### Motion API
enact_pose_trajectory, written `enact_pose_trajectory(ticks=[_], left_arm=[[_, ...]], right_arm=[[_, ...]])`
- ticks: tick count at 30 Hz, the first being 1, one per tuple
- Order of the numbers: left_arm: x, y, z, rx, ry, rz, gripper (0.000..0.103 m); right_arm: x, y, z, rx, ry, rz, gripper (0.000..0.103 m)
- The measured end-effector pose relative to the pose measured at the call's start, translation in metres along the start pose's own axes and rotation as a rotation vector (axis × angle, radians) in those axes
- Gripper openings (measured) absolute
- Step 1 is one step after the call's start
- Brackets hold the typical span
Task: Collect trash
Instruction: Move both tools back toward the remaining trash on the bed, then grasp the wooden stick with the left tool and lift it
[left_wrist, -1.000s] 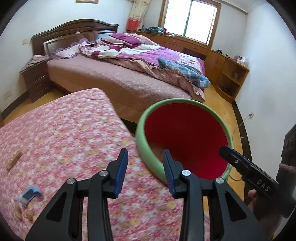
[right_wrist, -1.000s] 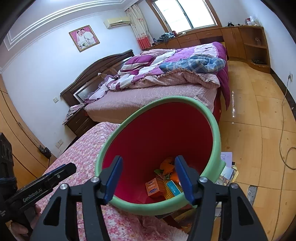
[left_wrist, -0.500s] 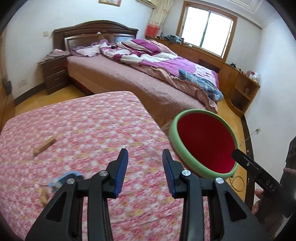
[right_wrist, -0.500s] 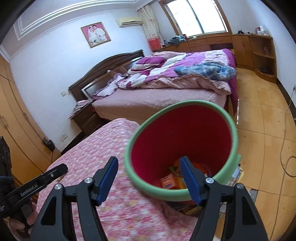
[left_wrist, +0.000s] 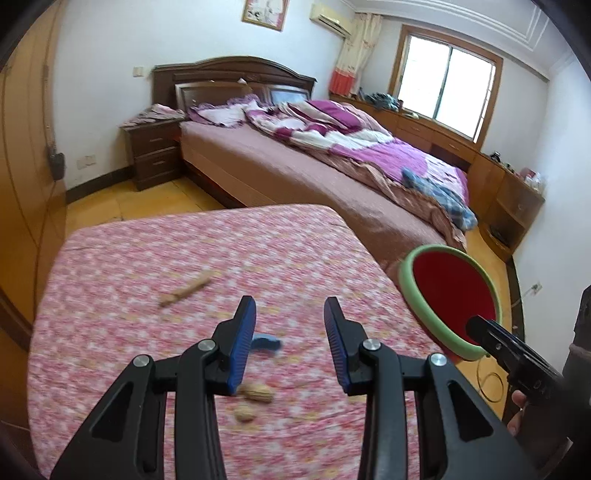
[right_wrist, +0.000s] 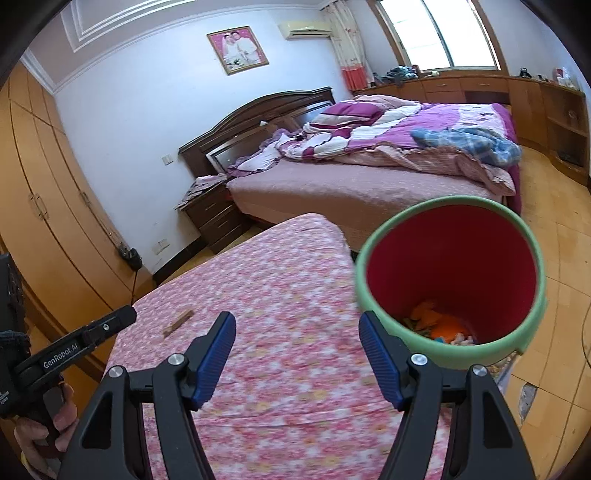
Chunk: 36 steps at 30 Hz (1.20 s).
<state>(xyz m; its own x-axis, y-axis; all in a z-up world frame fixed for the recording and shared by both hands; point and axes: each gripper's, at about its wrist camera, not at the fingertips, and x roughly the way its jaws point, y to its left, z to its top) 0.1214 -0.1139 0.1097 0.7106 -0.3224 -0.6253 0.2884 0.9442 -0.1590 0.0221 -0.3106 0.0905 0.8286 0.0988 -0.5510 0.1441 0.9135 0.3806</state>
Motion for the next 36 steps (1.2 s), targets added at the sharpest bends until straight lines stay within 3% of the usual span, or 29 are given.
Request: enact_pose_trajectory(ticks=[12, 19, 28, 36], left_arm=[[-0.011, 0.079, -0.011, -0.073, 0.019, 0.110, 0.038], [0.000, 0.115, -0.015, -0.119, 0.033, 0.126, 0.038], [0.045, 0.132, -0.010, -0.123, 0.082, 0.115, 0.040], [0.104, 0.127, -0.004, -0.044, 0.180, 0.094, 0.041]], right_arm=[[0.018, 0.046, -0.004, -0.024, 0.045, 0.042, 0.075], [0.039, 0.061, -0.011, -0.046, 0.079, 0.029, 0.076], [0.068, 0.056, -0.016, -0.030, 0.116, -0.005, 0.077], [0.090, 0.043, -0.013, -0.009, 0.146, -0.025, 0.077]])
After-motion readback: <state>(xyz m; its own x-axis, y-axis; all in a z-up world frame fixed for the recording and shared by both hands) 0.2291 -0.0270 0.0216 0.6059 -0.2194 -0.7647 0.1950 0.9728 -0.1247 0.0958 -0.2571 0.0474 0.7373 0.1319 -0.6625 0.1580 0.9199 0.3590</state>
